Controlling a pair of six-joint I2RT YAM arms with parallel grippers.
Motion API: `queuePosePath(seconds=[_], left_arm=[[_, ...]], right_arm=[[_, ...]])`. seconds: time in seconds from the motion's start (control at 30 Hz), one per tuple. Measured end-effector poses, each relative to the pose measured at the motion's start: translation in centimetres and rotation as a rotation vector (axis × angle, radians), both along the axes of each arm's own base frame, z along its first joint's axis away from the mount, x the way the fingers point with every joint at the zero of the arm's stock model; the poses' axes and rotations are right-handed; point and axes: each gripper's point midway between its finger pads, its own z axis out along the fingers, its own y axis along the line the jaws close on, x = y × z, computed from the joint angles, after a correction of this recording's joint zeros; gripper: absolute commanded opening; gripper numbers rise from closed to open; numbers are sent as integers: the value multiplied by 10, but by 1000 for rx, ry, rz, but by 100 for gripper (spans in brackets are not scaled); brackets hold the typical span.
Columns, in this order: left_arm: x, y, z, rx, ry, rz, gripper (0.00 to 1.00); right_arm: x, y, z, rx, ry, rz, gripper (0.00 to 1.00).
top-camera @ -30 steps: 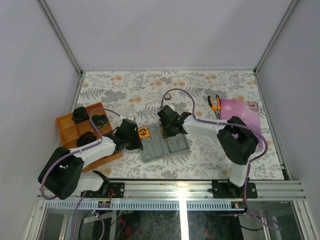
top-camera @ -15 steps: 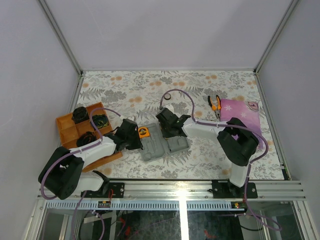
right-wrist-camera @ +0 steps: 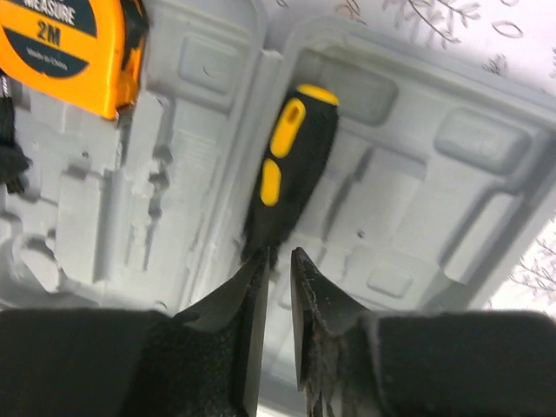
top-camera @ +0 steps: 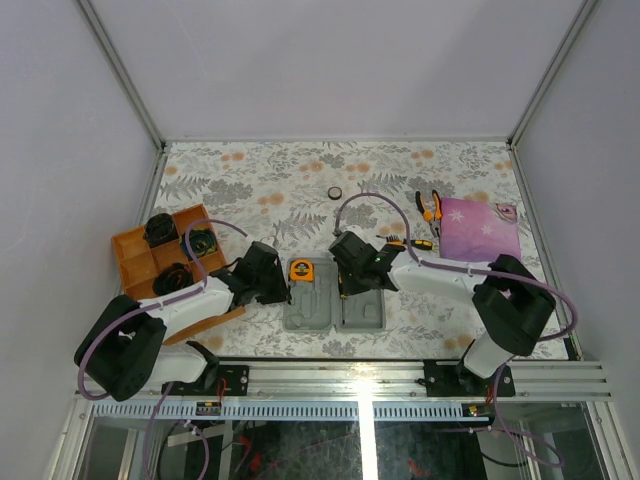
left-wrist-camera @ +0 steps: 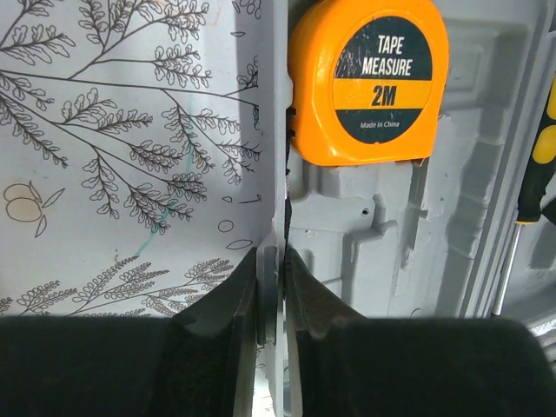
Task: Sort the tools into containers
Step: Place the screwdriver in the storage box.
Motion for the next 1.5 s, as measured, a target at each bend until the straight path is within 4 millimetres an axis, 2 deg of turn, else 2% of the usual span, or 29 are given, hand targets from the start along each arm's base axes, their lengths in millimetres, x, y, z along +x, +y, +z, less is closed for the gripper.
queuePosePath(seconds=[0.13,0.33,0.5,0.7,0.87,1.03,1.37,1.5], left_arm=[[0,0,0,-1,-1,0,12],[-1,1,0,-1,-3,0,13],[-1,1,0,-1,-3,0,13],[-1,1,0,-1,-3,0,13],[-1,1,0,-1,-3,0,13],[-1,1,0,-1,-3,0,13],[-1,1,0,0,-2,-1,13],[-1,1,0,2,-3,-3,13]], right_arm=[[-9,-13,11,14,-14,0,33],[-12,-23,33,47,-83,42,44],[-15,-21,27,23,-80,136,52],[-18,-19,12,3,-72,226,56],[-16,-13,4,-7,-81,295,56],[-16,-15,-8,-36,-65,320,52],[-13,-11,-8,-29,-62,304,48],[-13,-9,-9,-15,-49,270,41]])
